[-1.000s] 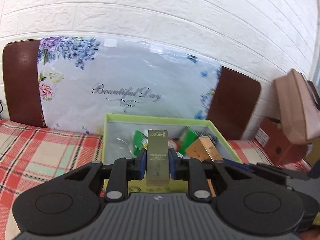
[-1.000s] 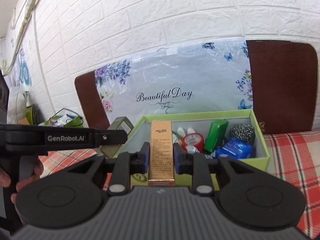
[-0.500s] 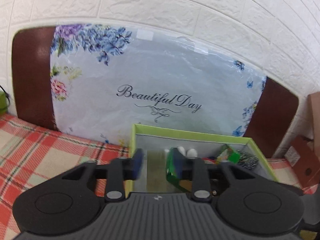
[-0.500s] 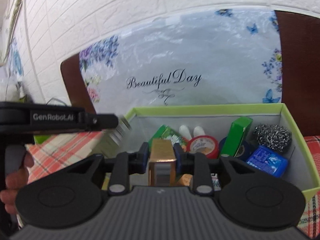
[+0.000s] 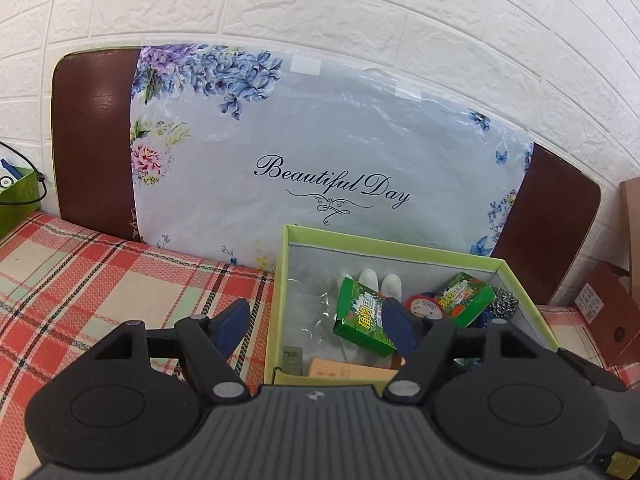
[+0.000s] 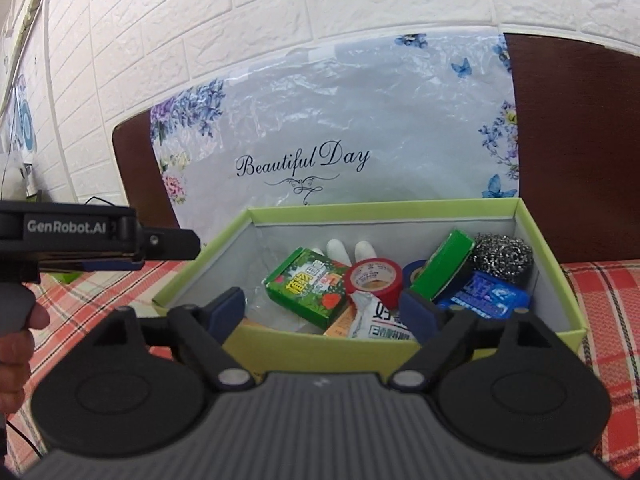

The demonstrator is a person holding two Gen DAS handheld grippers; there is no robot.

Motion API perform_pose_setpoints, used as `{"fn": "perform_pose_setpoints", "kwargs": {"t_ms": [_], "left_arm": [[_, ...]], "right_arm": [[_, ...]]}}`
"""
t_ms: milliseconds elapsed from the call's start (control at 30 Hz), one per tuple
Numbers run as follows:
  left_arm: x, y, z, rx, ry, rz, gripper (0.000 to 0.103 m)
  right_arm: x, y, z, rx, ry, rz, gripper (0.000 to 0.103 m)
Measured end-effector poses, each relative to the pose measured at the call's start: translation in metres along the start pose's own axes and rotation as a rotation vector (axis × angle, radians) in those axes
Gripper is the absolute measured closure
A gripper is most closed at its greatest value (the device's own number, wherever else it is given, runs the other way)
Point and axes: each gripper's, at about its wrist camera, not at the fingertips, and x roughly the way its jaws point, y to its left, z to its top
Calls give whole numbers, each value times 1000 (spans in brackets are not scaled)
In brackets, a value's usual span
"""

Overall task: Organize objects
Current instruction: 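Carry the khaki bottle and gold box into the green box and release both, then move the right gripper to the white glove and grasp its fingers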

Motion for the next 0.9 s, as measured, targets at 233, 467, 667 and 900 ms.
{"fn": "perform_pose_setpoints", "kwargs": {"t_ms": [233, 467, 667, 900], "left_arm": [[-25, -19, -7, 43, 13, -13, 26], [-48, -39, -30, 82, 48, -34, 22], [-57, -37, -65, 60, 100, -51, 21], [-57, -38, -102, 58, 190, -66, 21]], "right_arm": [[-36, 8, -7, -31, 8, -27, 0], [-72, -3, -32, 38, 82, -63, 0], [-109, -20, -63, 122, 106, -99, 0], [-125, -30, -84, 150, 133, -141, 0]]}}
